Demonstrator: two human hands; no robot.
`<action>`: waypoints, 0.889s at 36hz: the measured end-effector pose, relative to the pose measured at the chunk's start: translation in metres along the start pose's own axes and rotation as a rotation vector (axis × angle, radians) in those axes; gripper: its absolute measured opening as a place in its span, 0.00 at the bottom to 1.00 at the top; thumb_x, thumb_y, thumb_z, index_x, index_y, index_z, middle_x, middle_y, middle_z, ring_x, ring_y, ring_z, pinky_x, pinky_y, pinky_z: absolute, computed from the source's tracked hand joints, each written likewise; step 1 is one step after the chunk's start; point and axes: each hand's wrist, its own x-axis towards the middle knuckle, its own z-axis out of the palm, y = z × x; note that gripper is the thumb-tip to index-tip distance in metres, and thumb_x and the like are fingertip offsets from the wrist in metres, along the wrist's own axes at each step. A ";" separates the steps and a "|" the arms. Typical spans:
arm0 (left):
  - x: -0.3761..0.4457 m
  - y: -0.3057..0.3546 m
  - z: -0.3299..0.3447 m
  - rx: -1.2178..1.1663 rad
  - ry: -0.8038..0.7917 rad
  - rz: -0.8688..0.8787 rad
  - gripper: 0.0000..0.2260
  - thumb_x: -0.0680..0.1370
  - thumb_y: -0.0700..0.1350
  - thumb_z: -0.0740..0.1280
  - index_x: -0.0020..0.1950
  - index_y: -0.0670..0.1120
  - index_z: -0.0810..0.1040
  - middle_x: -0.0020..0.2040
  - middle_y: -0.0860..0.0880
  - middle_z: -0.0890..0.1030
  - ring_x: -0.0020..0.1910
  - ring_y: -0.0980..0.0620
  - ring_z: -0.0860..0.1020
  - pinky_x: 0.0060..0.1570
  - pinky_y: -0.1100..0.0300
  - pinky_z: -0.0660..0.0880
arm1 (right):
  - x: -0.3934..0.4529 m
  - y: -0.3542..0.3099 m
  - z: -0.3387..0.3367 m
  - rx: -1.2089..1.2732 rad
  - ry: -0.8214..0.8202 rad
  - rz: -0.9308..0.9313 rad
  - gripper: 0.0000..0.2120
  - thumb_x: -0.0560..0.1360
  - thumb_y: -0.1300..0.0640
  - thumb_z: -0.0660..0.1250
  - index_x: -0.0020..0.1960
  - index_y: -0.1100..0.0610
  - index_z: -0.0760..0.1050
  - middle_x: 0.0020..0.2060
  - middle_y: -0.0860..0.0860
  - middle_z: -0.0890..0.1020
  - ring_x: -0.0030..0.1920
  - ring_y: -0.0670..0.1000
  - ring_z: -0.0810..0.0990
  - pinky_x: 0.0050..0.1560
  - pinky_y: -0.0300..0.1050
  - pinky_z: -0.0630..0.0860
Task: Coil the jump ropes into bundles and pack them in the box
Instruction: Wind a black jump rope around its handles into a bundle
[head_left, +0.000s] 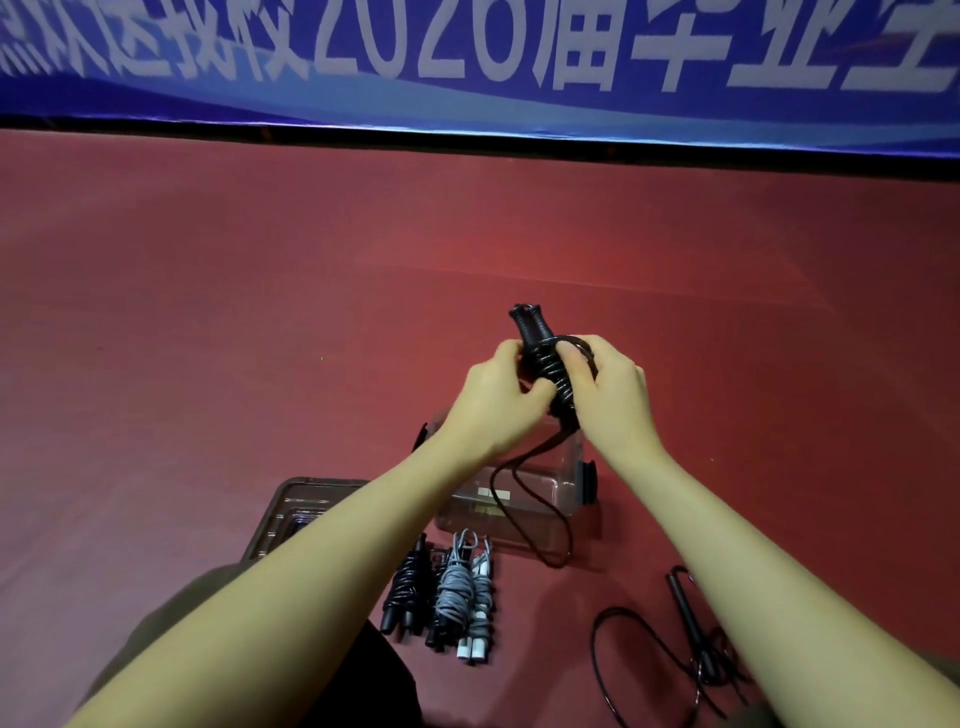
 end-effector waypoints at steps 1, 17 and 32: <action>-0.001 0.001 0.001 -0.007 -0.020 0.017 0.19 0.76 0.45 0.62 0.67 0.46 0.69 0.53 0.49 0.80 0.48 0.52 0.79 0.47 0.59 0.75 | 0.001 0.001 0.000 0.010 0.009 0.014 0.08 0.79 0.58 0.62 0.51 0.58 0.80 0.39 0.47 0.81 0.39 0.46 0.77 0.38 0.26 0.66; 0.004 -0.007 0.002 0.011 -0.100 0.031 0.29 0.73 0.40 0.61 0.72 0.46 0.54 0.62 0.46 0.61 0.55 0.39 0.71 0.52 0.40 0.74 | 0.002 0.005 -0.009 0.136 -0.291 -0.011 0.15 0.77 0.69 0.61 0.61 0.61 0.77 0.53 0.44 0.79 0.57 0.42 0.76 0.57 0.25 0.68; 0.018 -0.016 -0.015 0.229 0.205 -0.058 0.12 0.70 0.38 0.67 0.51 0.40 0.69 0.48 0.44 0.77 0.46 0.42 0.76 0.39 0.53 0.73 | -0.001 0.004 -0.001 -0.016 -0.309 0.064 0.08 0.79 0.60 0.59 0.45 0.61 0.74 0.27 0.50 0.77 0.26 0.49 0.77 0.34 0.41 0.72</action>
